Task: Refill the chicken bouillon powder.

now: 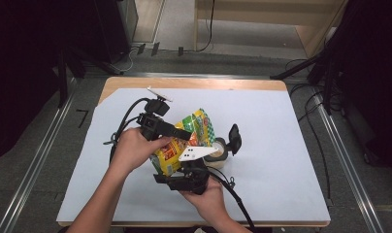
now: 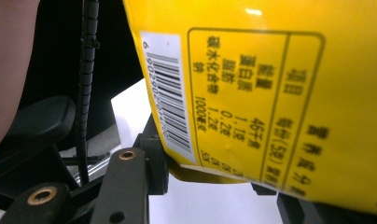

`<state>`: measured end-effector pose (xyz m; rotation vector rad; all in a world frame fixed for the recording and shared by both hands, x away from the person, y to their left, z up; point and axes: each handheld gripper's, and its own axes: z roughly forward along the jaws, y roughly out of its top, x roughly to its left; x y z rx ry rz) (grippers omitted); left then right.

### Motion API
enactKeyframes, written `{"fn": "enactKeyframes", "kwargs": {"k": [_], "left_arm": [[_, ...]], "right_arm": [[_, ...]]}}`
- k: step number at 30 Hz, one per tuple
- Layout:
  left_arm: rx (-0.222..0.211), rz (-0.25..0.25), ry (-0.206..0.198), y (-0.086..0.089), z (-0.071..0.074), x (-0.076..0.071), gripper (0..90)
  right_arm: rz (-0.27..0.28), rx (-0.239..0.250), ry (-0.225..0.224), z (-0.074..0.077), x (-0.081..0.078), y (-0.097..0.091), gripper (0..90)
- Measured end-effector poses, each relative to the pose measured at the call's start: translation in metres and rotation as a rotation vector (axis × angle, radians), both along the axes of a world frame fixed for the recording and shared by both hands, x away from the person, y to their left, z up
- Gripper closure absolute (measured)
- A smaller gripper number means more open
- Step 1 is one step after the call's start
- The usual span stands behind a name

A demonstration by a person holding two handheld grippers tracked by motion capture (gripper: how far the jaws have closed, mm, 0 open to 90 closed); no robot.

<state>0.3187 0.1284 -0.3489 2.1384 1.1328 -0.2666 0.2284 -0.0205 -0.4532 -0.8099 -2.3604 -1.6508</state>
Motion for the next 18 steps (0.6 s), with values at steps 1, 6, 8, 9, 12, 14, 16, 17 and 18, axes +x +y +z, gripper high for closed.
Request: {"fn": "enactKeyframes", "kwargs": {"k": [1,6,8,9,12,14,16,17,18], "left_arm": [[-0.001,0.000,0.001,0.0000,0.0000,0.0000,58.4],[0.000,-0.005,0.001,-0.0005,-0.0002,-0.0003,58.7],[-0.005,-0.009,0.002,-0.0007,-0.0001,-0.0005,58.9],[-0.006,-0.009,0.002,-0.0008,0.0001,-0.0006,59.1],[-0.010,-0.013,0.003,-0.0012,0.0004,-0.0006,59.1],[-0.008,-0.012,0.007,-0.0016,0.0002,-0.0005,59.0],[-0.006,-0.008,0.010,-0.0021,0.0002,-0.0004,58.8],[-0.002,-0.007,0.010,-0.0023,0.0004,-0.0002,58.8],[0.000,-0.001,0.015,-0.0025,0.0007,0.0000,59.2]], "right_arm": [[0.000,0.000,-0.001,0.0002,-0.0001,-0.0002,59.2],[0.003,-0.001,-0.002,0.0004,-0.0003,-0.0005,59.3],[0.001,-0.002,-0.007,0.0006,-0.0008,-0.0004,59.3],[0.001,-0.002,-0.008,0.0009,-0.0010,-0.0003,59.4],[-0.001,-0.004,-0.014,0.0016,-0.0013,-0.0007,59.4],[0.000,0.000,-0.011,0.0015,-0.0014,-0.0007,59.4],[0.002,0.003,-0.008,0.0012,-0.0014,-0.0006,59.4],[0.001,0.004,-0.007,0.0011,-0.0014,-0.0005,59.4],[0.001,0.006,-0.006,0.0010,-0.0011,-0.0007,59.4]]}}
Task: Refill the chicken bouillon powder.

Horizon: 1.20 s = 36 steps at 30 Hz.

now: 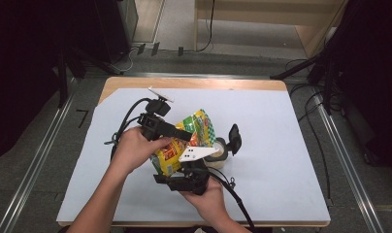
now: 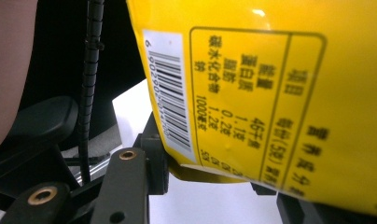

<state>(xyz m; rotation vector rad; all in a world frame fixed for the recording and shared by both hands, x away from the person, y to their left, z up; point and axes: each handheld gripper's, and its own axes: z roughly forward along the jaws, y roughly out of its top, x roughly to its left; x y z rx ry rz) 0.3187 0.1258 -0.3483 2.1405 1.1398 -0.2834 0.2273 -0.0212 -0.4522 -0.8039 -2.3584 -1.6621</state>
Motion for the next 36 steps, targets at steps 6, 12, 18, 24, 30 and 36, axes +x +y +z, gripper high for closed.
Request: {"fn": "enactKeyframes", "kwargs": {"k": [6,12,18,24,30,36], "left_arm": [[0.002,0.017,0.003,-0.0020,0.0016,-0.0011,59.7],[0.007,0.024,0.006,-0.0022,0.0018,-0.0016,60.5],[0.005,0.019,-0.002,-0.0027,0.0026,-0.0023,60.5],[0.005,0.026,-0.013,-0.0038,0.0020,-0.0022,60.2],[-0.001,0.034,-0.025,-0.0040,0.0022,-0.0012,60.3],[-0.002,0.040,-0.040,-0.0035,0.0044,-0.0022,60.5]], "right_arm": [[0.007,0.013,0.000,0.0002,0.0012,-0.0020,59.4],[0.005,0.014,0.000,-0.0001,0.0004,-0.0010,59.0],[0.001,0.013,-0.007,0.0004,0.0003,-0.0015,59.0],[0.000,0.010,-0.005,0.0000,0.0013,-0.0019,59.2],[0.001,0.010,-0.010,-0.0006,0.0047,-0.0024,59.2],[0.003,0.013,-0.017,0.0003,0.0058,-0.0021,59.2]]}}
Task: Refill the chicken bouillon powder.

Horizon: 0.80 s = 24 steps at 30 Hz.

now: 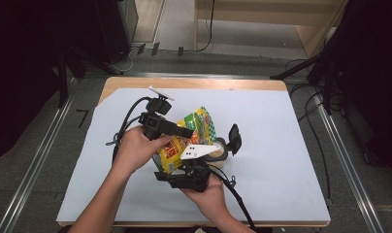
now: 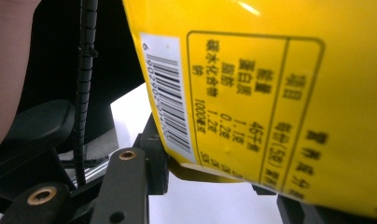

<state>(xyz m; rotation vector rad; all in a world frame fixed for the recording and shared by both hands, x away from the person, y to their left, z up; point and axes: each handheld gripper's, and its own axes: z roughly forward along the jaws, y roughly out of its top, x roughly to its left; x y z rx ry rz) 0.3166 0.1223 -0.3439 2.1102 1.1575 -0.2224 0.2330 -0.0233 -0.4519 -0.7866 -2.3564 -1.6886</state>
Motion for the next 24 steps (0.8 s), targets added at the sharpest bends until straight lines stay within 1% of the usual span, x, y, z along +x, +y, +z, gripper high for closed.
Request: {"fn": "enactKeyframes", "kwargs": {"k": [8,14,24], "left_arm": [[0.007,0.002,-0.008,0.0014,0.0018,-0.0017,60.5],[0.001,0.007,-0.017,0.0027,0.0020,-0.0024,60.6],[-0.002,0.020,-0.019,0.0075,0.0022,-0.0034,60.6]], "right_arm": [[0.010,0.001,0.000,0.0009,0.0005,0.0017,59.2],[0.012,-0.002,-0.005,0.0019,0.0005,0.0022,59.3],[0.024,-0.005,-0.004,0.0021,0.0019,0.0053,59.3]]}}
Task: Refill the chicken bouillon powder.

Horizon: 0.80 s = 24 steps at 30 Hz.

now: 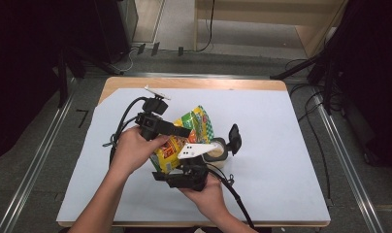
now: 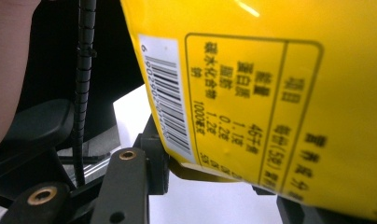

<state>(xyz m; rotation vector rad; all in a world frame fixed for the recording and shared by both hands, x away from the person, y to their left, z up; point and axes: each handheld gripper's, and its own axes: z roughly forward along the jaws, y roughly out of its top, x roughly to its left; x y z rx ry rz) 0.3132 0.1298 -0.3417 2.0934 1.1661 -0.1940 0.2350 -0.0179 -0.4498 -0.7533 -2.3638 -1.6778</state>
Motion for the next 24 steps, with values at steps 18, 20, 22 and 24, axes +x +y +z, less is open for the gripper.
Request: {"fn": "enactKeyframes", "kwargs": {"k": [18,20,22,24], "left_arm": [[-0.005,0.015,-0.014,0.0051,-0.0003,-0.0012,60.7],[-0.006,0.015,-0.014,0.0052,-0.0004,-0.0012,60.7],[-0.007,0.014,-0.014,0.0051,-0.0004,-0.0013,60.7],[-0.008,0.014,-0.014,0.0049,-0.0005,-0.0015,60.7]], "right_arm": [[0.012,-0.006,-0.004,0.0001,0.0021,0.0041,59.4],[0.013,-0.006,-0.005,-0.0001,0.0023,0.0043,59.4],[0.012,-0.007,-0.005,0.0000,0.0020,0.0043,59.4],[0.011,-0.007,-0.004,0.0001,0.0016,0.0041,59.5]]}}
